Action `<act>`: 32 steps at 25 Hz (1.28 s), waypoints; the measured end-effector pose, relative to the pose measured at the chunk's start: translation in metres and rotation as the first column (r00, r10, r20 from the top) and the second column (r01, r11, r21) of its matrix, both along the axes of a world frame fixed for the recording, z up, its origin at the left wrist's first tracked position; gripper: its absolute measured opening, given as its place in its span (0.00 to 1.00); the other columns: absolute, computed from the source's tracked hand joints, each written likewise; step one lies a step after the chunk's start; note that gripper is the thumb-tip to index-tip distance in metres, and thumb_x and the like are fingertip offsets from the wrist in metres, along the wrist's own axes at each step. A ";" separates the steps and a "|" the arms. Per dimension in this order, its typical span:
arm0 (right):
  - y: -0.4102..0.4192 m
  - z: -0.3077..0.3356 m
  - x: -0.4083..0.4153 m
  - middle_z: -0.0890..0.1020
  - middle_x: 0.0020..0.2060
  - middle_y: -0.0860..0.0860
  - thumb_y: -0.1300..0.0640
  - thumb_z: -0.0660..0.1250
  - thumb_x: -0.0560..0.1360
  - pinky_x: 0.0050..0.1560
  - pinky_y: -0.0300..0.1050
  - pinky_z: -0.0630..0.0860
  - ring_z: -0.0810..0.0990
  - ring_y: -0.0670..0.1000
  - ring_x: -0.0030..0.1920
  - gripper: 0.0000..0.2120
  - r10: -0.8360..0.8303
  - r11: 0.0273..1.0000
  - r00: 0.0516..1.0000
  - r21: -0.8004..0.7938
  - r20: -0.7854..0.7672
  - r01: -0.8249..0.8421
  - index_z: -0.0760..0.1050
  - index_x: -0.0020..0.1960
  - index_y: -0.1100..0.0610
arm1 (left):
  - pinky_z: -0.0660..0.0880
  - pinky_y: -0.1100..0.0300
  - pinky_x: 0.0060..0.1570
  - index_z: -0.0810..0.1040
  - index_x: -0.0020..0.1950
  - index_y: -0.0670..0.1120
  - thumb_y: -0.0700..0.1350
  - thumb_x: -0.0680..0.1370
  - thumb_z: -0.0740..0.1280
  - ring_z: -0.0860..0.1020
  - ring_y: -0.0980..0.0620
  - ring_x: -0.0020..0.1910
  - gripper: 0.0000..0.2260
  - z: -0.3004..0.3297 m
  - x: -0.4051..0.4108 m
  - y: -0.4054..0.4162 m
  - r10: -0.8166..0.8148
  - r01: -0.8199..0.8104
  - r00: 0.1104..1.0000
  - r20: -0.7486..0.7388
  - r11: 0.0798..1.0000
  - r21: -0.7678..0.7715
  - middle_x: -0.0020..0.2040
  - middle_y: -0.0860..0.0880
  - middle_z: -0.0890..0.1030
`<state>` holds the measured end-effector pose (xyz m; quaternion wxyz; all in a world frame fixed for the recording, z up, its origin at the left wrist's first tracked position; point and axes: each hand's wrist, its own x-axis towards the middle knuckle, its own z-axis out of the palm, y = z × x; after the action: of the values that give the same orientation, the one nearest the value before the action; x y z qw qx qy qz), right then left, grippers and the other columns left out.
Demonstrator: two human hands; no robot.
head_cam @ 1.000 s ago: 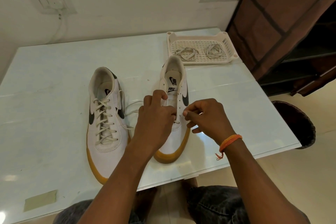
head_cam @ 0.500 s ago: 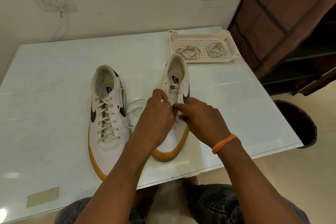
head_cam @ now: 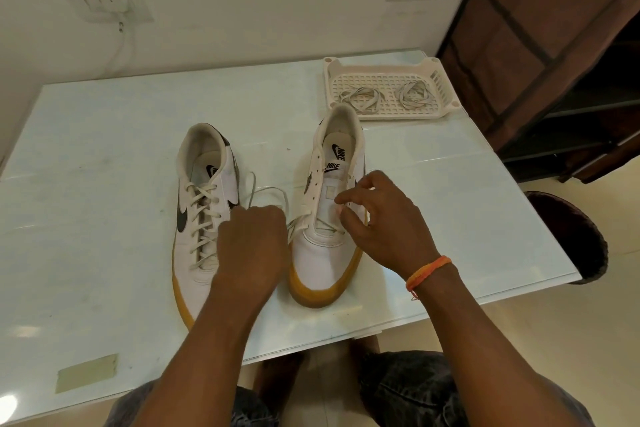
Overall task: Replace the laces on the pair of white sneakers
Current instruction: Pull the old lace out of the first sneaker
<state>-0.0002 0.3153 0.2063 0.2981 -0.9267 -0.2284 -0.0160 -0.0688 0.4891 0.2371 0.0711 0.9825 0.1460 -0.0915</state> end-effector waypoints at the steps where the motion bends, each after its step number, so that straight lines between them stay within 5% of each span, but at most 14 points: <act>1: 0.004 -0.002 -0.003 0.72 0.51 0.48 0.47 0.70 0.74 0.41 0.40 0.73 0.74 0.47 0.46 0.10 -0.010 1.000 1.000 0.012 0.009 0.010 0.82 0.54 0.49 | 0.67 0.57 0.41 0.66 0.36 0.46 0.39 0.76 0.62 0.74 0.47 0.45 0.10 -0.001 -0.001 -0.007 0.000 0.000 0.999 0.050 1.000 -0.017 0.41 0.47 0.76; 6: 0.027 -0.009 -0.014 0.69 0.52 0.49 0.51 0.73 0.73 0.51 0.40 0.73 0.68 0.46 0.51 0.07 -0.020 0.998 0.999 0.051 -0.047 0.023 0.83 0.50 0.51 | 0.65 0.64 0.34 0.79 0.47 0.46 0.50 0.80 0.63 0.74 0.55 0.36 0.10 -0.016 -0.008 -0.029 0.228 -0.154 0.958 0.177 0.922 -0.355 0.39 0.51 0.78; 12: 0.031 -0.003 -0.018 0.66 0.58 0.52 0.62 0.67 0.78 0.57 0.34 0.73 0.71 0.46 0.48 0.05 0.011 0.985 0.998 -0.174 -0.061 -0.022 0.72 0.52 0.58 | 0.71 0.63 0.51 0.73 0.66 0.49 0.57 0.82 0.57 0.80 0.53 0.55 0.18 -0.026 -0.019 -0.054 0.197 -0.157 0.964 0.181 0.964 -0.214 0.58 0.52 0.81; 16: 0.007 0.012 -0.002 0.63 0.58 0.50 0.60 0.62 0.80 0.49 0.23 0.69 0.73 0.43 0.51 0.03 0.043 0.995 0.918 0.101 -0.394 -0.003 0.71 0.48 0.57 | 0.73 0.62 0.48 0.71 0.68 0.46 0.59 0.81 0.58 0.80 0.52 0.55 0.22 -0.029 -0.013 -0.061 0.184 -0.158 0.973 0.140 0.971 -0.182 0.59 0.50 0.81; 18: -0.010 0.015 0.008 0.69 0.57 0.52 0.57 0.64 0.80 0.55 0.31 0.74 0.75 0.44 0.57 0.06 0.090 0.974 0.834 0.223 -0.545 0.040 0.74 0.46 0.58 | 0.75 0.61 0.51 0.68 0.71 0.46 0.60 0.81 0.57 0.81 0.51 0.55 0.24 -0.030 -0.010 -0.067 0.165 -0.146 0.978 0.124 0.977 -0.153 0.62 0.50 0.80; 20: -0.014 0.012 0.011 0.73 0.53 0.54 0.57 0.67 0.77 0.57 0.40 0.77 0.79 0.49 0.55 0.05 0.021 0.964 0.887 0.244 -0.461 0.104 0.78 0.46 0.59 | 0.76 0.61 0.51 0.68 0.71 0.46 0.60 0.81 0.57 0.81 0.52 0.55 0.24 -0.031 -0.008 -0.070 0.162 -0.145 0.980 0.115 0.979 -0.143 0.61 0.50 0.80; 25: 0.014 -0.006 -0.006 0.67 0.64 0.49 0.49 0.70 0.75 0.54 0.40 0.73 0.73 0.48 0.59 0.11 -0.004 1.000 0.992 0.005 -0.126 0.005 0.81 0.57 0.49 | 0.73 0.63 0.49 0.72 0.66 0.46 0.55 0.82 0.59 0.80 0.53 0.53 0.17 -0.027 -0.007 -0.066 0.155 -0.134 0.982 0.111 0.975 -0.180 0.57 0.50 0.80; 29: 0.022 -0.006 -0.009 0.68 0.67 0.48 0.47 0.70 0.75 0.57 0.37 0.63 0.68 0.48 0.65 0.09 -0.088 0.992 0.977 0.068 -0.192 0.103 0.83 0.52 0.50 | 0.71 0.64 0.54 0.74 0.65 0.48 0.54 0.82 0.61 0.79 0.53 0.55 0.15 -0.026 -0.006 -0.065 0.158 -0.137 0.985 0.067 0.959 -0.249 0.59 0.51 0.80; 32: 0.023 -0.004 -0.007 0.68 0.64 0.49 0.53 0.70 0.75 0.55 0.34 0.65 0.71 0.48 0.61 0.05 -0.121 0.992 0.973 0.002 -0.197 0.124 0.81 0.48 0.53 | 0.72 0.62 0.59 0.71 0.68 0.48 0.54 0.82 0.61 0.79 0.52 0.57 0.17 -0.026 -0.005 -0.066 0.169 -0.157 0.985 0.033 0.960 -0.233 0.61 0.51 0.79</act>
<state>-0.0074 0.3384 0.2028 0.3243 -0.9338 -0.1402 0.0557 -0.0738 0.4236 0.2114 0.1952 0.9544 0.2128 -0.0757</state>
